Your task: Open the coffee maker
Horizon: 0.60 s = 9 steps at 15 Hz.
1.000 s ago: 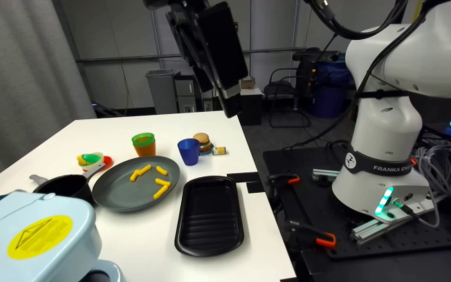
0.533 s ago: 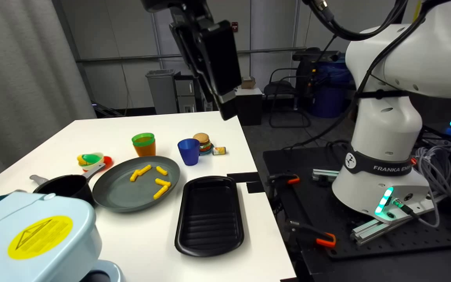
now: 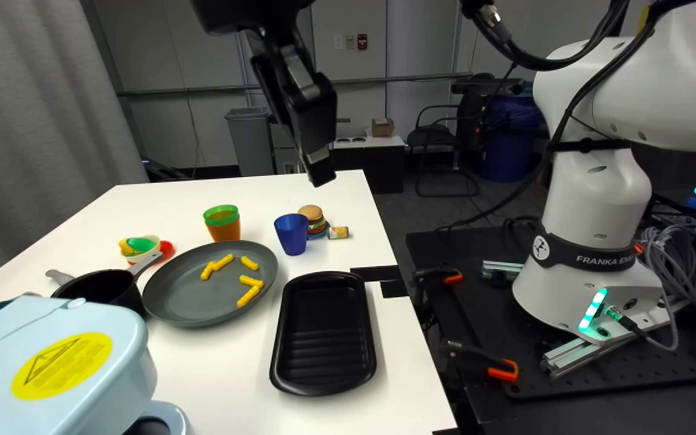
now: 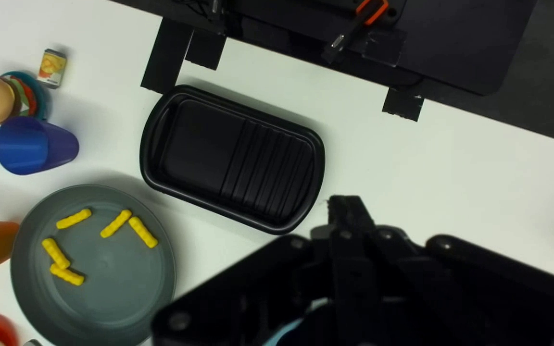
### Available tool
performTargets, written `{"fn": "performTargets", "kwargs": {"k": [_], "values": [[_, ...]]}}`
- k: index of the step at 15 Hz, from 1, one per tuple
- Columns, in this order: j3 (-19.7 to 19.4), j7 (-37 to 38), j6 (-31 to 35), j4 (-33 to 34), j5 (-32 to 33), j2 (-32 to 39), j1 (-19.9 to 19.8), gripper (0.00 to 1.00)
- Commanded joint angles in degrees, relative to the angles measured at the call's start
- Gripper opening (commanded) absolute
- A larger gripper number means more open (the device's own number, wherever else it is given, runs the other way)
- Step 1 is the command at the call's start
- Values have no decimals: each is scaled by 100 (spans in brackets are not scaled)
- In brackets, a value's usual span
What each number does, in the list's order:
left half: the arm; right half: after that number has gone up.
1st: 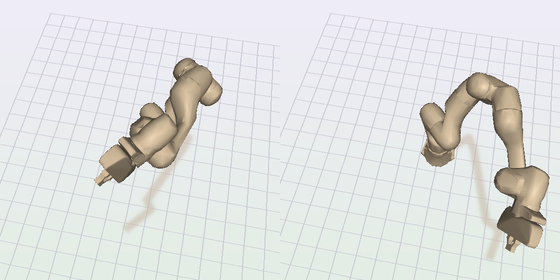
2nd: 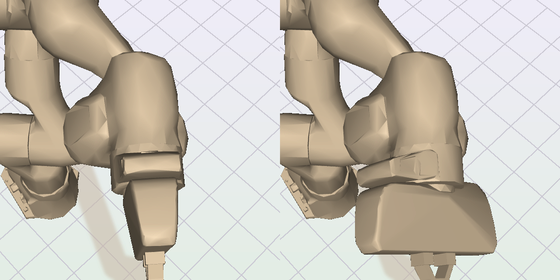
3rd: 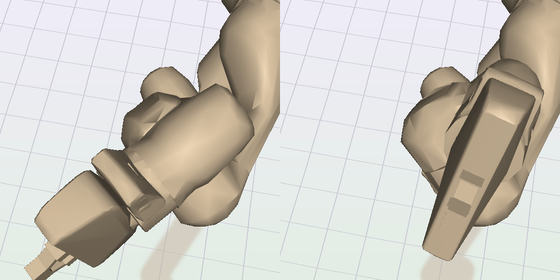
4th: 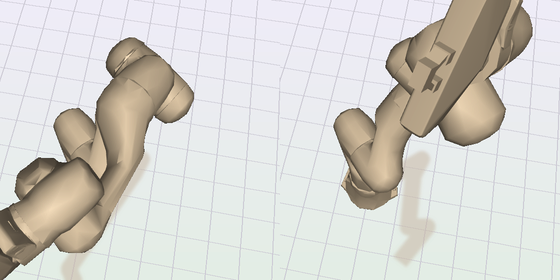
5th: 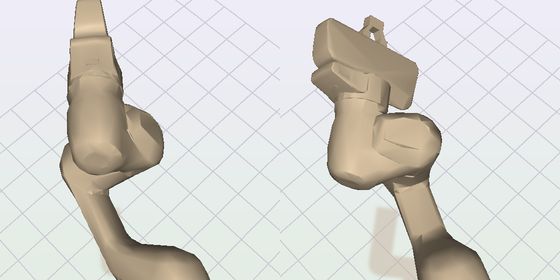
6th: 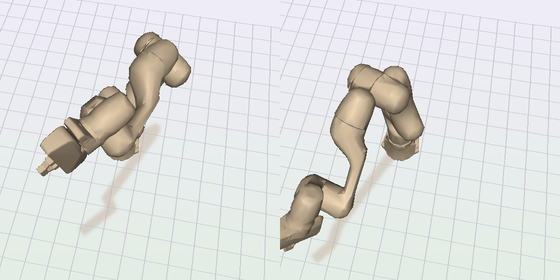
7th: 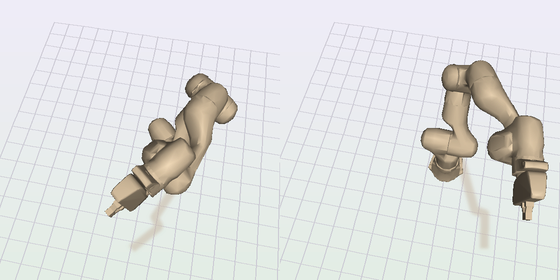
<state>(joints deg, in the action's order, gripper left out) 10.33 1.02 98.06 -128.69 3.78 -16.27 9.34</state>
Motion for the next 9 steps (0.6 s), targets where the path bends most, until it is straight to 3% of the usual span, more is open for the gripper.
{"fn": "performTargets", "kwargs": {"k": [1, 9], "values": [[25, 114, 227, 160, 225, 185, -29, 0], [45, 331, 883, 560, 629, 739, -33, 0]]}}
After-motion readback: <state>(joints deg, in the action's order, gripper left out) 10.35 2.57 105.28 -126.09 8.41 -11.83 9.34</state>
